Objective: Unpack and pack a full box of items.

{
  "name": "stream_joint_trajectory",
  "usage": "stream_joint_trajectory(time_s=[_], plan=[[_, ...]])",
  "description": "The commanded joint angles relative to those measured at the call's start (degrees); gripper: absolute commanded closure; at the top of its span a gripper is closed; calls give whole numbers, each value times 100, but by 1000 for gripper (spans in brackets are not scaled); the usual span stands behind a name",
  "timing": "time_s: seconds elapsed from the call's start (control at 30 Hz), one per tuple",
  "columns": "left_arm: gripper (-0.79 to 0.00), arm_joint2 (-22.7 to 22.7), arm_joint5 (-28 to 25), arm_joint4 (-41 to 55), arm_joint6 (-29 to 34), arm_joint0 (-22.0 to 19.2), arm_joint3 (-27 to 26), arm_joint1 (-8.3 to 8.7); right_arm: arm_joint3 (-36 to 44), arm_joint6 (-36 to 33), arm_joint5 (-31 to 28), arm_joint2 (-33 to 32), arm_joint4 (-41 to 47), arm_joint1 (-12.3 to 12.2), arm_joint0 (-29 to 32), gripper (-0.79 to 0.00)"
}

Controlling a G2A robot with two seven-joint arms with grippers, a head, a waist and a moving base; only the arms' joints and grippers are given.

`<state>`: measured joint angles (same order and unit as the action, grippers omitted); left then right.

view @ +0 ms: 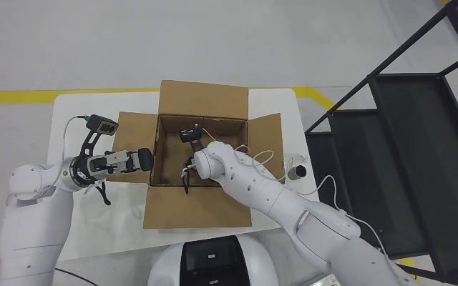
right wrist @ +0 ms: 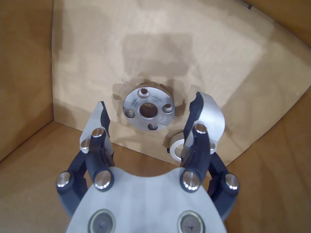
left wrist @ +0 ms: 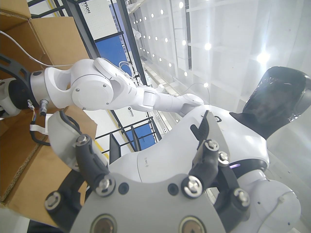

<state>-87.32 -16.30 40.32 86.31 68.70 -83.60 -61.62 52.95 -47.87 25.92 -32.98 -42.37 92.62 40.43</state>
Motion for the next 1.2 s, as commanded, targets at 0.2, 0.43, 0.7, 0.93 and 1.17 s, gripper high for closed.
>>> stream_joint_trajectory(time_s=[0.2, 0.43, 0.7, 0.93, 1.17], plan=[[-785, 0, 0, 0, 0, 0, 0, 0, -367, 130, -12, -82, 109, 115, -45, -443], [-785, 0, 0, 0, 0, 0, 0, 0, -500, 175, 127, 21, -177, 216, -117, 0], [-785, 0, 0, 0, 0, 0, 0, 0, -284, 70, 217, -67, -392, 235, -136, 0], [-785, 0, 0, 0, 0, 0, 0, 0, 555, -345, 147, -463, -712, -5, 111, 0], [-785, 0, 0, 0, 0, 0, 0, 0, 2246, -956, -88, -1389, -1468, -513, 817, 0]])
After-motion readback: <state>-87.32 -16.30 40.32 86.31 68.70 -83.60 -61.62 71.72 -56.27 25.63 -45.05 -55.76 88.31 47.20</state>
